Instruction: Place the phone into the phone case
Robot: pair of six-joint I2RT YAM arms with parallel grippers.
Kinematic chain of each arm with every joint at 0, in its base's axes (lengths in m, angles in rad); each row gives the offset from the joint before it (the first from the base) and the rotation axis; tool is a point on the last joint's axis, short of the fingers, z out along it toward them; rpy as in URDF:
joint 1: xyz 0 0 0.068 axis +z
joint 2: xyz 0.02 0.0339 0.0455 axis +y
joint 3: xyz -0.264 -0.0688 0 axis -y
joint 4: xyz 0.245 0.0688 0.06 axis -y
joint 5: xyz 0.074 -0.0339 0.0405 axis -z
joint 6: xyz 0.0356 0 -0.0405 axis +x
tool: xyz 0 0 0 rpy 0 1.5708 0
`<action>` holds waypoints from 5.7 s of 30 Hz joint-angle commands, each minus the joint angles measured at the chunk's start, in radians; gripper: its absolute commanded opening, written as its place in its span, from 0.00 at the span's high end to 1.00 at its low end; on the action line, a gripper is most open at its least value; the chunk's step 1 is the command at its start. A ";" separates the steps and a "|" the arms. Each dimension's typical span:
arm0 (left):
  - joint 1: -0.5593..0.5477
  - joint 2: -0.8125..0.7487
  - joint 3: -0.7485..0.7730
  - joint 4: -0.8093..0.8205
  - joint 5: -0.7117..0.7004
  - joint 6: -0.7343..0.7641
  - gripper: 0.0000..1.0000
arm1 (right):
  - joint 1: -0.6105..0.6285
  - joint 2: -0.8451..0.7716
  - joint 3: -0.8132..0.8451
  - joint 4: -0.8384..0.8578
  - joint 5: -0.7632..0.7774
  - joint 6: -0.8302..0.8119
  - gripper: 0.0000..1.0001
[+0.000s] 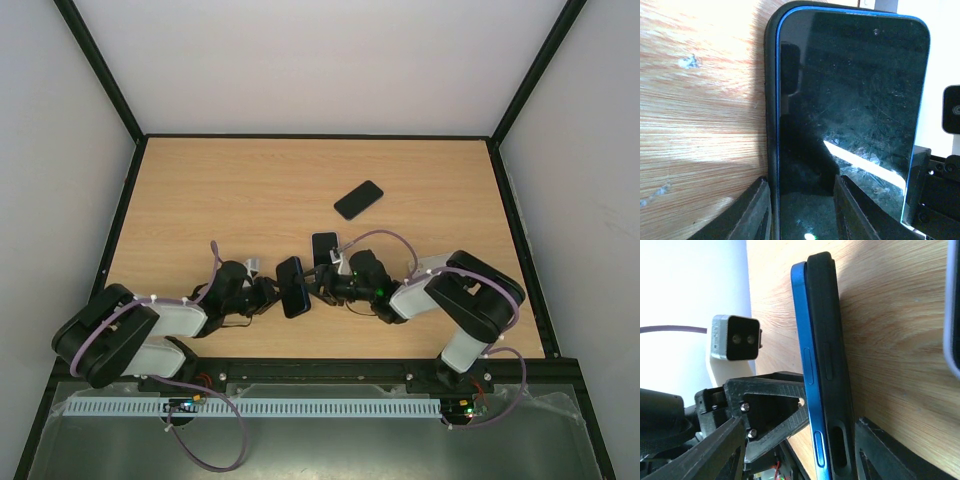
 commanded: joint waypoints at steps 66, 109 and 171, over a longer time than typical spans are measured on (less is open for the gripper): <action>0.000 -0.560 -0.076 0.277 0.213 -0.119 0.98 | 0.012 -0.560 -0.117 -0.016 0.020 -0.089 0.75; 0.001 -0.480 -0.015 0.235 0.189 0.034 0.93 | 0.014 -0.588 -0.157 -0.149 -0.071 -0.118 0.98; -0.003 -0.538 0.210 -0.507 0.263 0.394 0.98 | -0.006 -0.779 0.091 -0.617 0.080 -0.510 0.98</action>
